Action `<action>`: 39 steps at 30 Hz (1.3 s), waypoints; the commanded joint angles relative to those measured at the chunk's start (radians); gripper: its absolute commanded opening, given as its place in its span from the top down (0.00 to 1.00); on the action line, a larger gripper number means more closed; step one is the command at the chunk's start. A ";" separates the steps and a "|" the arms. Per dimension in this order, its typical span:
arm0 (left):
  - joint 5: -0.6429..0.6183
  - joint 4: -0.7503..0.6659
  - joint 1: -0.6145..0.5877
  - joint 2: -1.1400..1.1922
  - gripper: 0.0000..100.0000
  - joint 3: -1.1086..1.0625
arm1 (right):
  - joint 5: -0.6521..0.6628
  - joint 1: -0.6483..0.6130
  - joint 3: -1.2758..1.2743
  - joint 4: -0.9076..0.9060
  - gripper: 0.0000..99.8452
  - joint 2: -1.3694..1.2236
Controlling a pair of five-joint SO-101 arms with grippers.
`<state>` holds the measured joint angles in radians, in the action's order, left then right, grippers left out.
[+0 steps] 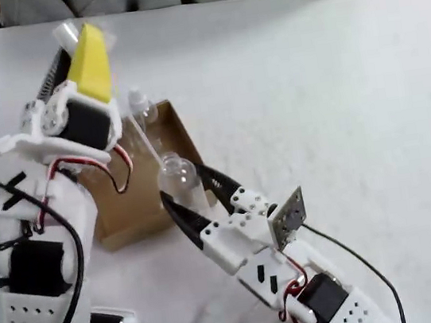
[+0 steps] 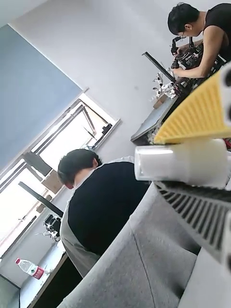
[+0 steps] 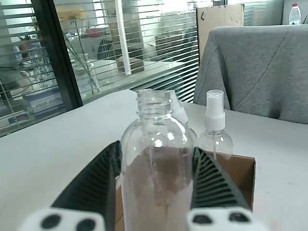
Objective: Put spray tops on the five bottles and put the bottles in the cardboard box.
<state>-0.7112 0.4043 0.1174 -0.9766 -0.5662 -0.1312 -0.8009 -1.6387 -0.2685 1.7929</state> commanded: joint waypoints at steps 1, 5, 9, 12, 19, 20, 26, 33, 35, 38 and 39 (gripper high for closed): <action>0.015 -0.006 0.013 -0.018 0.98 0.068 | -0.006 -0.008 0.015 -0.002 0.98 0.007; 0.017 -0.029 0.013 -0.016 0.98 0.008 | -0.006 -0.008 0.015 -0.002 0.98 0.007; 0.017 -0.101 0.013 -0.016 0.98 -0.051 | -0.006 -0.008 0.015 -0.002 0.98 0.007; 0.017 -0.124 0.013 -0.016 0.98 -0.064 | -0.006 -0.008 0.015 -0.004 0.98 0.007; 0.017 -0.124 0.013 -0.016 0.98 -0.061 | -0.006 -0.008 0.015 -0.004 0.98 0.007; 0.017 -0.132 0.013 -0.016 0.98 -0.064 | -0.006 -0.008 0.015 -0.004 0.98 0.007; 0.017 -0.144 0.030 -0.015 0.98 -0.068 | -0.006 -0.019 0.014 -0.004 0.98 0.007; 0.129 -0.244 0.102 -0.022 0.98 -0.184 | -0.006 -0.019 0.014 -0.004 0.98 0.007; 0.132 -0.249 0.102 -0.025 0.98 -0.201 | -0.006 -0.019 0.014 -0.004 0.98 0.007; 0.135 -0.244 0.097 -0.025 0.98 -0.209 | -0.006 -0.018 0.014 -0.004 0.98 0.007; 0.135 -0.244 0.102 -0.025 0.98 -0.222 | -0.006 -0.018 0.014 -0.004 0.98 0.007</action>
<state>-0.5915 0.1895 0.2048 -0.9766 -0.7795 -0.1327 -0.8147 -1.6387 -0.2700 1.7929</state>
